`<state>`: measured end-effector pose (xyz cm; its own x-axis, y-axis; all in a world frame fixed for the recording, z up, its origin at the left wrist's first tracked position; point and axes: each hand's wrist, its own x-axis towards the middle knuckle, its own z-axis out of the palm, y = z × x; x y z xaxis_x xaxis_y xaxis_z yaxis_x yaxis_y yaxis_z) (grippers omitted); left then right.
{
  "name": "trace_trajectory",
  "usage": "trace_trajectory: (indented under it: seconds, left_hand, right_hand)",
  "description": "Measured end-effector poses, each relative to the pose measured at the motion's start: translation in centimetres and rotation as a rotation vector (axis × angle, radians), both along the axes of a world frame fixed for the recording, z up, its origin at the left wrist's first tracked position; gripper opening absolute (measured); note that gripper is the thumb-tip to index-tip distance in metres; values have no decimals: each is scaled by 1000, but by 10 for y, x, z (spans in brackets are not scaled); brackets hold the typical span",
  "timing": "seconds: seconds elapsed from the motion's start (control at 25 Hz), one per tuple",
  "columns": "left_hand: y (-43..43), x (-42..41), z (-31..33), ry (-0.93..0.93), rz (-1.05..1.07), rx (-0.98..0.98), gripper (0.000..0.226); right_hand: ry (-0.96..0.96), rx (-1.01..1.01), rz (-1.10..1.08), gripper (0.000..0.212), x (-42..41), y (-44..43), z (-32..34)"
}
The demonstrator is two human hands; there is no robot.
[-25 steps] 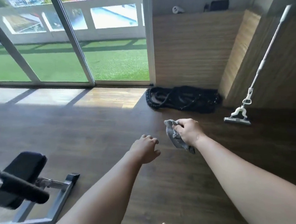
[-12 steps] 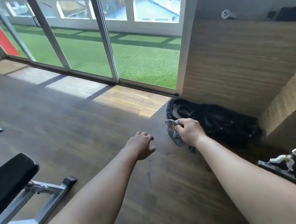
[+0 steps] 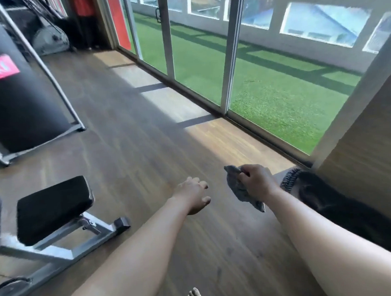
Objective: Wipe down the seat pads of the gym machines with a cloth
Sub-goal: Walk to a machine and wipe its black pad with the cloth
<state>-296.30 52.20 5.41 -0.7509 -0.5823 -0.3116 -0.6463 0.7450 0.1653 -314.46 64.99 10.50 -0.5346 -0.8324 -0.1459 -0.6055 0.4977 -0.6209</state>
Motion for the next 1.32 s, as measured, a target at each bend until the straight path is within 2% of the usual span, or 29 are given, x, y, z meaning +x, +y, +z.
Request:
trace_trajectory:
  seconds: [0.28,0.52,0.64,0.8,0.96,1.16,1.32]
  left_hand:
    - [-171,20,5,27,222,20,54]
    - [-277,63,-10,55,543,64,53]
    - [-321,84,-19,71,746,86,53]
    - [-349,113,-24,140,984,107,50]
    - [-357,159,-36,181,1228,80,50]
    - [-366,232,-70,196,1469,84,48]
    - [-364,275,-102,182,1616,132,46]
  right_hand:
    - [-16,-15,198,23,-3,-204,9]
    - [-29,12,452,34,21,-375,-4]
    - [-28,52,623,33,38,-457,-14]
    - [-48,80,880,27,79,-547,-7]
    - [-146,140,1094,30,148,-610,-13]
    - [13,145,1366,18,251,-662,-50]
    - [54,201,1474,26,318,-692,-86]
